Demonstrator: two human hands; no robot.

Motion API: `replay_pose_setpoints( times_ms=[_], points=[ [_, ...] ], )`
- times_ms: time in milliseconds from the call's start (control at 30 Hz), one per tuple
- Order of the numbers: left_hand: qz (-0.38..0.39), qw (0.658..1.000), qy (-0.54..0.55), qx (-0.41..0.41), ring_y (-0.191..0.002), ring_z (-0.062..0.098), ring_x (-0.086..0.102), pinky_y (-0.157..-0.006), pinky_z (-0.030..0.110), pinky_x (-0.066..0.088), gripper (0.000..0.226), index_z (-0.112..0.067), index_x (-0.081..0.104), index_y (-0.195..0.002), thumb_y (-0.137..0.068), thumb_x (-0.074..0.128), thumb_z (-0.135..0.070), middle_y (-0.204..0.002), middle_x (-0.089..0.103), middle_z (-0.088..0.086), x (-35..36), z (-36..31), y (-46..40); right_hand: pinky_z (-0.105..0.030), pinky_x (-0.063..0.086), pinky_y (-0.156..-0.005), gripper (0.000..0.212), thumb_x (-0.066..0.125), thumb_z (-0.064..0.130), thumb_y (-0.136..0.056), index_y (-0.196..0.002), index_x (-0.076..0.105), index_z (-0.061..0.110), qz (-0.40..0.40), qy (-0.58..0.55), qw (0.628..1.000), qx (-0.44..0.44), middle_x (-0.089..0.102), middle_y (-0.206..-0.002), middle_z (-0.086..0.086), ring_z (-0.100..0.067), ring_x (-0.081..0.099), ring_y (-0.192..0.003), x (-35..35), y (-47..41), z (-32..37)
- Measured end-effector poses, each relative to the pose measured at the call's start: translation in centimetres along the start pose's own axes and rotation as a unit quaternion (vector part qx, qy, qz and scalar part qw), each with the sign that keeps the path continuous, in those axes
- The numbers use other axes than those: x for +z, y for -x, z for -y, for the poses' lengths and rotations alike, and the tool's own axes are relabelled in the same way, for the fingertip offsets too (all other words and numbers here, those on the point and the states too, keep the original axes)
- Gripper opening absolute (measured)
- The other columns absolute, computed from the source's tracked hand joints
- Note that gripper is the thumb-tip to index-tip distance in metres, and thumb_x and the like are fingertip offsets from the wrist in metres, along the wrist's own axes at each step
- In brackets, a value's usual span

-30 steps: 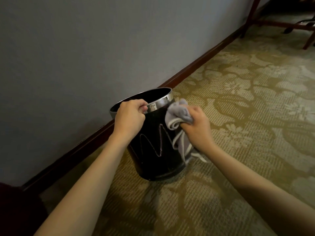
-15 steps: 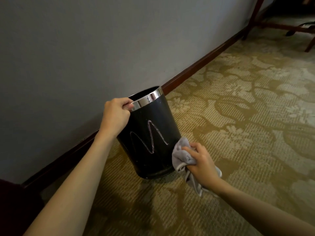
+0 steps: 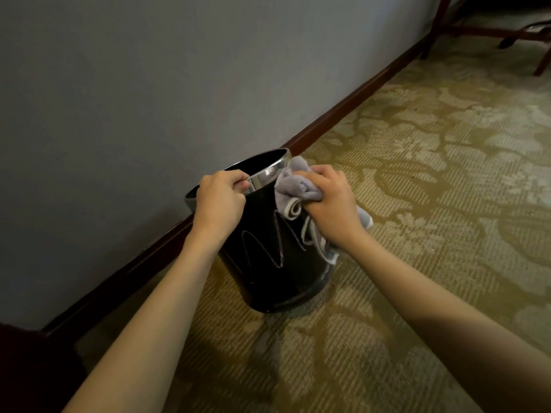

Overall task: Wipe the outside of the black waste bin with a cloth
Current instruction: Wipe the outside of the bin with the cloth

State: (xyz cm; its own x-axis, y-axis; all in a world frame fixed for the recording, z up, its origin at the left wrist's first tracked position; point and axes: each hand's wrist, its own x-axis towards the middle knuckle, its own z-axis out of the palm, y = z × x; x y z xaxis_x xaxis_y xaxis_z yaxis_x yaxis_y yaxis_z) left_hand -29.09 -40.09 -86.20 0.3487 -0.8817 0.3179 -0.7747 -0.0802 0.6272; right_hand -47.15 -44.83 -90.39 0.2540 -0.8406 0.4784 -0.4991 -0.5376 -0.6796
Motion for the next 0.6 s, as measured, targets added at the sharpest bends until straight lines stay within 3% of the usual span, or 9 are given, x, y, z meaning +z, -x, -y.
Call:
replay_pose_setpoints(
  times_ms=[133, 233, 400, 500, 600],
  points=[
    [0.004, 1.0, 0.017, -0.019, -0.083, 0.018, 0.061, -0.07, 0.023, 0.04, 0.022, -0.01, 0.073, -0.098, -0.093, 0.052, -0.007, -0.082, 0.068, 0.002, -0.8, 0.9, -0.1, -0.048, 0.044, -0.084, 0.034, 0.065, 0.009, -0.079, -0.11, 0.068, 0.024, 0.005, -0.022, 1.0, 0.002, 0.056, -0.112, -0.003, -0.025, 0.047, -0.099, 1.1, 3.1, -1.1],
    [-0.001, 0.999, 0.027, -0.04, -0.088, 0.017, 0.062, -0.074, 0.024, 0.045, 0.023, -0.013, 0.073, -0.101, -0.094, 0.051, -0.011, -0.091, 0.069, 0.004, -1.3, 1.8, -0.3, -0.052, 0.044, -0.079, 0.029, 0.058, 0.02, -0.08, -0.107, 0.067, 0.023, 0.066, 0.034, 0.997, -0.002, 0.056, -0.113, -0.005, -0.028, 0.049, -0.096, 1.1, 6.5, -3.2],
    [-0.014, 0.998, 0.035, -0.041, -0.087, 0.015, 0.062, -0.07, 0.017, 0.041, 0.022, -0.014, 0.074, -0.101, -0.093, 0.052, -0.012, -0.089, 0.07, 0.003, -1.4, 2.4, -0.6, -0.044, 0.043, -0.096, 0.055, 0.035, 0.039, -0.075, -0.117, 0.066, 0.022, 0.197, 0.12, 0.971, 0.057, 0.055, -0.123, -0.01, -0.031, 0.047, -0.114, 0.2, 11.2, -6.6],
    [-0.022, 0.999, 0.03, -0.005, -0.085, 0.017, 0.062, -0.074, 0.024, 0.043, 0.021, -0.01, 0.073, -0.1, -0.092, 0.053, -0.009, -0.09, 0.07, 0.006, -0.4, 1.4, 0.0, -0.049, 0.044, -0.092, 0.035, 0.059, 0.017, -0.082, -0.116, 0.066, 0.023, 0.186, 0.132, 0.973, 0.041, 0.056, -0.121, -0.009, -0.033, 0.05, -0.109, -0.3, 11.2, -7.2],
    [-0.024, 0.999, 0.019, 0.033, -0.077, 0.01, 0.058, -0.067, 0.011, 0.037, 0.021, -0.01, 0.073, -0.096, -0.091, 0.054, -0.006, -0.086, 0.07, 0.003, 0.5, 0.3, 0.7, -0.049, 0.044, -0.078, 0.027, 0.062, 0.015, -0.084, -0.109, 0.067, 0.022, 0.125, 0.095, 0.988, -0.004, 0.056, -0.108, -0.004, -0.025, 0.049, -0.094, -0.8, 9.2, -6.4]
  ],
)
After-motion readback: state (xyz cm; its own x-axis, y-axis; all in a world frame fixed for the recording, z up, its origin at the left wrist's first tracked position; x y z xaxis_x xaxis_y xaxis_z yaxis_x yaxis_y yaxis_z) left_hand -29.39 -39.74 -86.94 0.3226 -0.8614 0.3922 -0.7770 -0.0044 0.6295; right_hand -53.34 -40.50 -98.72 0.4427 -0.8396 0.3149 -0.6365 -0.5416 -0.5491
